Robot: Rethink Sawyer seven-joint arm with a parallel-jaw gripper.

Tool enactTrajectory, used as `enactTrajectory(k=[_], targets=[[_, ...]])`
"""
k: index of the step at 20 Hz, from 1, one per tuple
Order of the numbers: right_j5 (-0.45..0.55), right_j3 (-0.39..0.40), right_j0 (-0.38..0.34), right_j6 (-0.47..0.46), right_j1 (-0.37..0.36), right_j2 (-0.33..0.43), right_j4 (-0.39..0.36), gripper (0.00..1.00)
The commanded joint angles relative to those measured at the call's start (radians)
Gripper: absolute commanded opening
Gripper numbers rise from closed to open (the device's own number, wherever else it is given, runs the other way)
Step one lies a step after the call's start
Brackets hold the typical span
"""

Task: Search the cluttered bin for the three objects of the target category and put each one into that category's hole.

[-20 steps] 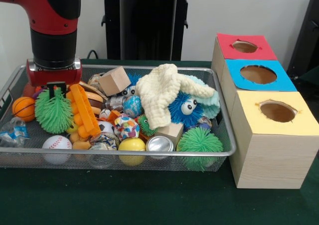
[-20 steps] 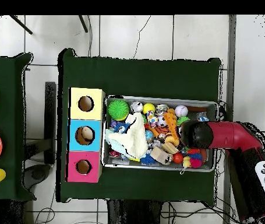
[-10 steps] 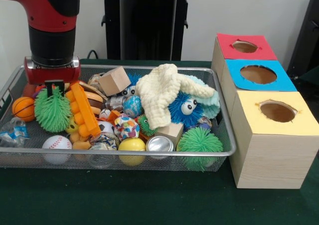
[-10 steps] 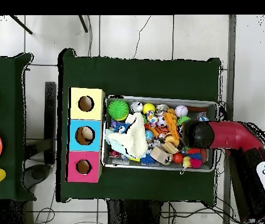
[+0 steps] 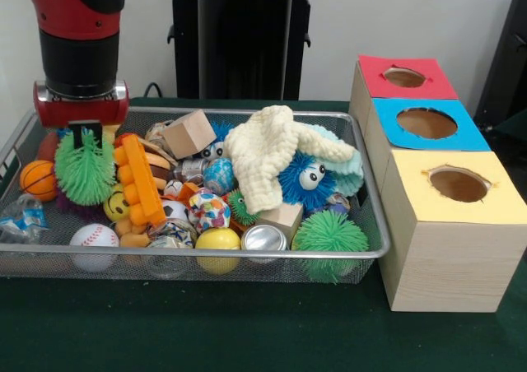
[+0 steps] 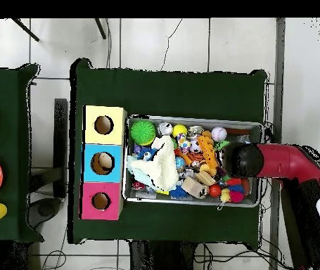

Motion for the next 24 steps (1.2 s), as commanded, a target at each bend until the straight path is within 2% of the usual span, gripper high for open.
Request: enactTrajectory(k=[1,4,9,13,18,24], targets=[[0.243,-0.064,-0.035,-0.3,-0.092,0.098,0.065,0.0],[0.247,-0.064,-0.055,-0.312,-0.111,0.126,0.077,0.0],[0.259,0.019,-0.104,-0.304,-0.213,0.181,0.131,0.0],[0.331,0.021,-0.114,-0.289,-0.27,0.203,0.176,0.0],[0.426,-0.05,-0.087,-0.274,-0.276,0.211,0.195,0.0],[0.379,-0.031,-0.049,-0.192,-0.284,0.207,0.188,0.0]])
